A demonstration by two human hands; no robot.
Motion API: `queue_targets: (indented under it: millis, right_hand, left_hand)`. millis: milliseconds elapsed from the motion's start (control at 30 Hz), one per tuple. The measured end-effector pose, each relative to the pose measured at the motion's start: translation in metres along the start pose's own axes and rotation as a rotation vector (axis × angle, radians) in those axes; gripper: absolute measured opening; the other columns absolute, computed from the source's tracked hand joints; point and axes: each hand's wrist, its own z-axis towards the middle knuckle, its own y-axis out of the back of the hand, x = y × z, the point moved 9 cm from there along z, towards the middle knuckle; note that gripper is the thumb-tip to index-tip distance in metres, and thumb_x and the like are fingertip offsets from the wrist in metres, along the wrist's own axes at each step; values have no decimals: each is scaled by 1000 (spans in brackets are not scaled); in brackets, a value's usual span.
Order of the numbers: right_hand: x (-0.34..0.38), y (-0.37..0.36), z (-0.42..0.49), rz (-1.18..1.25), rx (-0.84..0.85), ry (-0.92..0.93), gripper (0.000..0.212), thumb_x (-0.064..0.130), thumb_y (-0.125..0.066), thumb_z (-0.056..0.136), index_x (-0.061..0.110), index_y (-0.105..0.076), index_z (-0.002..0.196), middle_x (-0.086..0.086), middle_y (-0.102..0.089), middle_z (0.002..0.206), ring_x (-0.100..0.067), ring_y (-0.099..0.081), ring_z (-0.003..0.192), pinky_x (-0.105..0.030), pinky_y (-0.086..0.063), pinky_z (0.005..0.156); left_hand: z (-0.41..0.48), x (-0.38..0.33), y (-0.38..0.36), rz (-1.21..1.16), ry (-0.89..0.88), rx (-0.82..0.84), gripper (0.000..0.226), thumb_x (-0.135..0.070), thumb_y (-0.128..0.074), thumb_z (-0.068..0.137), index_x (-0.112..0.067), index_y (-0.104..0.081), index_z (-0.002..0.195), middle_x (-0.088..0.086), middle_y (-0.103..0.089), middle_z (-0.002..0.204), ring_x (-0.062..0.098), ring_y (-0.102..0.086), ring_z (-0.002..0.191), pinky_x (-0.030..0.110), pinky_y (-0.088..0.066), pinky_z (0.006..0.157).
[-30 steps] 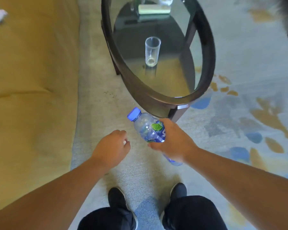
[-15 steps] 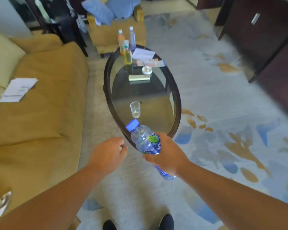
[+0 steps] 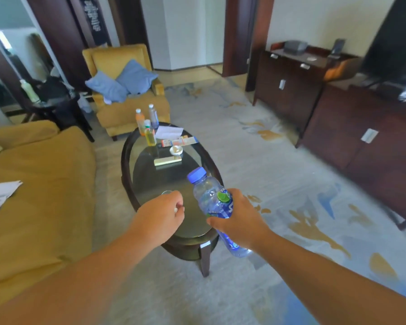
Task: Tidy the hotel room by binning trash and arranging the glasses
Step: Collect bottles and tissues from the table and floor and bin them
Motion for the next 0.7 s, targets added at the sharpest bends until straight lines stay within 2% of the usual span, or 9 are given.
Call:
queue_targets:
  millis: [133, 267, 467, 700]
  right_hand:
    - [1, 25, -33, 11, -153, -76, 57, 38, -78, 71, 27, -45, 116, 5, -60, 104, -12, -61, 88, -21, -44, 67]
    - [-1, 55, -69, 17, -271, -128, 53, 41, -77, 72, 27, -44, 112, 7, -59, 99, -7, -59, 82, -19, -42, 62]
    - [-14, 109, -121, -12, -415, -203, 54, 41, -75, 74, 29, -41, 114, 9, -56, 97, 2, -53, 75, -16, -35, 55]
    - [-52, 192, -182, -13, -593, -262, 52, 41, -75, 74, 29, -41, 111, 11, -56, 94, 1, -53, 76, -18, -37, 57]
  left_hand:
    - [2, -28, 18, 0, -159, -17, 7, -32, -48, 92, -27, -52, 90, -8, -62, 87, 16, -57, 75, 29, -41, 62]
    - [4, -71, 32, -34, -327, -28, 7, -30, -50, 91, -25, -54, 88, -6, -61, 83, 20, -58, 74, 32, -45, 63]
    - [7, -138, 36, -141, -415, -18, 11, -28, -52, 91, -20, -54, 84, -3, -60, 80, 26, -57, 73, 36, -48, 62]
    - [2, -250, 24, -221, -538, -11, 11, -25, -53, 90, -17, -54, 83, -2, -59, 80, 26, -54, 75, 35, -46, 65]
